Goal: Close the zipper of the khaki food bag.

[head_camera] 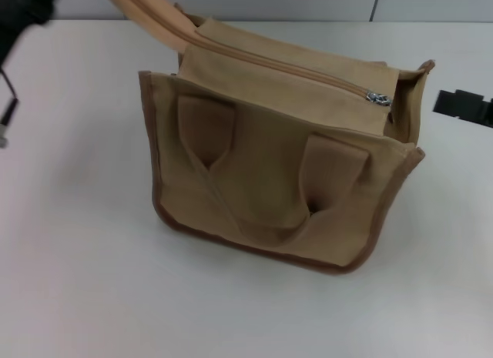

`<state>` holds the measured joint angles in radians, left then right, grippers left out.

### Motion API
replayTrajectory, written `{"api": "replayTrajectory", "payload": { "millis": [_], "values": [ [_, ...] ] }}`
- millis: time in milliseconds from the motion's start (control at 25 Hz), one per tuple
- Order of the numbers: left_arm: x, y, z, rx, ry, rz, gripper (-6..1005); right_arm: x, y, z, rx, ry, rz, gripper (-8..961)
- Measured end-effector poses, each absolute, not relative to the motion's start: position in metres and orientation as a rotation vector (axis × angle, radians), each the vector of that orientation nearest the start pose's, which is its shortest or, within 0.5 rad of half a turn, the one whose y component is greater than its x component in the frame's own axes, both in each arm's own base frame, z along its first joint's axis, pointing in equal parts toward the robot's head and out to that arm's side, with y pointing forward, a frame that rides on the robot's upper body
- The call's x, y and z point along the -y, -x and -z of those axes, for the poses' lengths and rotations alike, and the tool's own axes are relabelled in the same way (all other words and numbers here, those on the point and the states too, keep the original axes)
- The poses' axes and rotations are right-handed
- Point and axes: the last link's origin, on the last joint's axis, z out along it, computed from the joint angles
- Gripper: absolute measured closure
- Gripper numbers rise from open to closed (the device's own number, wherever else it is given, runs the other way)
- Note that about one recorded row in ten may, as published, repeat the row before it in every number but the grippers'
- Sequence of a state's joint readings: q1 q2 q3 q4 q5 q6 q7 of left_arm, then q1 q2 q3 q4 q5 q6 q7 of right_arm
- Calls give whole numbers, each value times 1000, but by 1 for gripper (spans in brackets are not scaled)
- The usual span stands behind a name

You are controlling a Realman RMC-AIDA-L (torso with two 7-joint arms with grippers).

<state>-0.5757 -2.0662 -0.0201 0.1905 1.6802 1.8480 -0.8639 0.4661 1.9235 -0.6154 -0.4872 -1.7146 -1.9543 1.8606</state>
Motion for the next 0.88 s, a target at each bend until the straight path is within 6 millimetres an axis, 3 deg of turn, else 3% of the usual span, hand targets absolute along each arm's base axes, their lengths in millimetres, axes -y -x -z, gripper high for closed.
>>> {"api": "replayTrajectory", "payload": {
  "millis": [120, 320, 400, 600, 880],
  "values": [
    [-328, 248, -65, 306, 1740, 1587, 643, -291, -263, -69, -1251, 2613, -1379, 431],
    [-322, 242, -68, 318, 1724, 1703, 467, -291, -261, -63, -1182, 2626, -1384, 397],
    [-315, 237, -69, 302, 1747, 1777, 322, -290, -260, -62, -1133, 2639, -1388, 390],
    [-309, 225, -57, 383, 1964, 1862, 325, -280, -257, -60, -901, 2675, -1432, 390],
    [-293, 213, -30, 253, 2533, 1596, 330, -259, -260, -55, -548, 2674, -1458, 390]
  ]
}}
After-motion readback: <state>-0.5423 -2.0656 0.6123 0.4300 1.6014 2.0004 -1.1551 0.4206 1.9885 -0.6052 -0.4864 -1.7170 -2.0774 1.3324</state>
